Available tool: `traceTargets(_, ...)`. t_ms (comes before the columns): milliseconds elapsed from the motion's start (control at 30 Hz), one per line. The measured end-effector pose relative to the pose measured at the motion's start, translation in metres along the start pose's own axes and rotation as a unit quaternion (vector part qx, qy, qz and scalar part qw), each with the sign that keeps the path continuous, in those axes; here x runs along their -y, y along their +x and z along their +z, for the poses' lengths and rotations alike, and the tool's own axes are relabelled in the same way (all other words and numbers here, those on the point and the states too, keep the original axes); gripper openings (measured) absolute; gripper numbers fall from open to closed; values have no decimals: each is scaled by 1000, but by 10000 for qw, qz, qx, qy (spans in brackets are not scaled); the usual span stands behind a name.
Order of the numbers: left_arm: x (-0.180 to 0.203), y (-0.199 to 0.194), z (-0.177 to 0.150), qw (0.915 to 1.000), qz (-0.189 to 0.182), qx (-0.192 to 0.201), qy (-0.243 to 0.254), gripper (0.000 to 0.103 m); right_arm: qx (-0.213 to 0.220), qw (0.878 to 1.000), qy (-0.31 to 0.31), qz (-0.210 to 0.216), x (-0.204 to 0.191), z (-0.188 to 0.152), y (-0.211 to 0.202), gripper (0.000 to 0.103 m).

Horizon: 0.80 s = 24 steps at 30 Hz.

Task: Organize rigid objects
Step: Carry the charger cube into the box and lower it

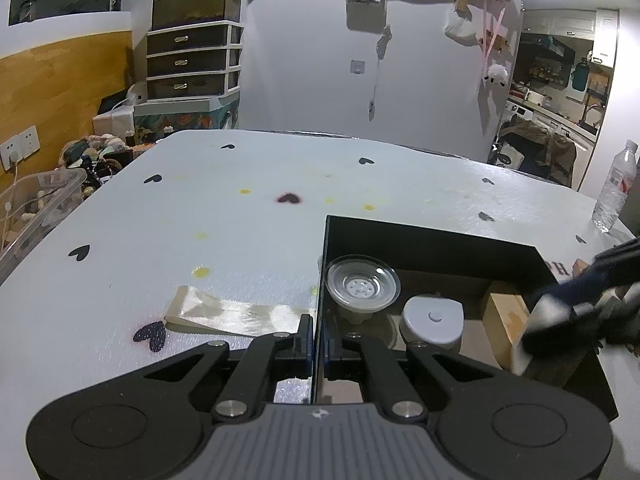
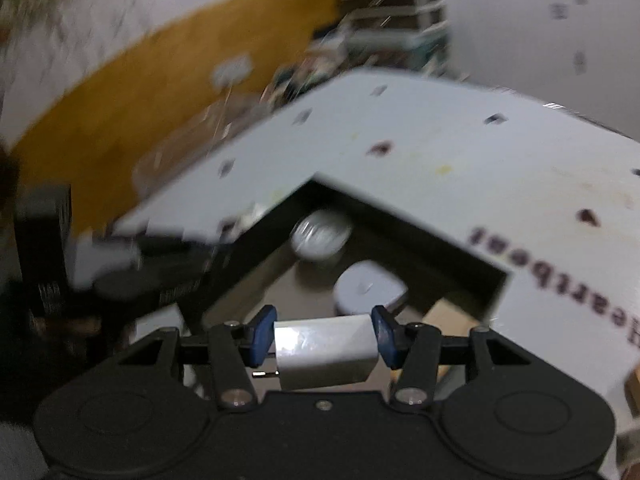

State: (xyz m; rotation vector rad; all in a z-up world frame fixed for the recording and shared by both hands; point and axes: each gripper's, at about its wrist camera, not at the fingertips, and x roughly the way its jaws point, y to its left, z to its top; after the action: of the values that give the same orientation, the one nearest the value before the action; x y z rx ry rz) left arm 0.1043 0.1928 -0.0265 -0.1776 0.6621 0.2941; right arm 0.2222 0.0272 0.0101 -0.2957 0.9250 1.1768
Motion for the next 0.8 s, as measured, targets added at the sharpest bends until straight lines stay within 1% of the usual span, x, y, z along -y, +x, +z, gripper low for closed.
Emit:
traceTargets(100,-1,-1,0,10000,-26,22,-16,4,-436,9984,-357,-32,-12,4,25,53)
traceTargets(200,-2,-2,0,10000,-47,23,-33,4,-631,9970,-435,101,-16,5,43,53)
traceTargets(233,-2,-2,0,10000,-48,18,-26,4,-606,9972,-353,268,-15,7,45,53)
traceTargets(267,-2,-2,1,10000,-47,13,-18,4,-525,9975,-286,364,-14,7,45,56)
traceTargets(300,-2,-2,1,10000,-57,11,-14,4,-410,9980,-292,391,-14,8,41,65)
traceTargets(333,-2,-2,1,10000,-67,9,-11,4,-273,9985,-334,351,-15,8,36,71)
traceTargets(367,-3,-2,1,10000,-79,7,-9,4,-195,9986,-376,328,-14,8,31,71)
traceTargets(400,-3,-1,1,10000,-89,4,0,4,-166,9985,-408,327,-14,8,27,69)
traceTargets(467,-4,-1,2,9999,-114,-1,-9,4,-243,9982,-433,327,-12,5,19,61)
traceTargets(500,-5,0,2,9999,-125,0,-22,4,-317,9979,-457,327,-10,3,16,52)
traceTargets(567,-5,0,2,9999,-142,9,-41,4,-398,9975,-461,348,-6,1,11,44)
traceTargets(633,-6,0,1,9998,-160,17,-66,4,-470,9971,-466,389,-4,-2,5,32)
traceTargets(700,-7,0,2,9998,-169,17,-77,4,-582,9965,-481,359,-2,-5,4,23)
traceTargets(733,-7,0,1,9998,-167,16,-76,4,-650,9960,-512,344,-1,-6,7,20)
traceTargets(800,-7,0,1,9998,-166,16,-74,4,-842,9941,-622,280,-2,-8,16,19)
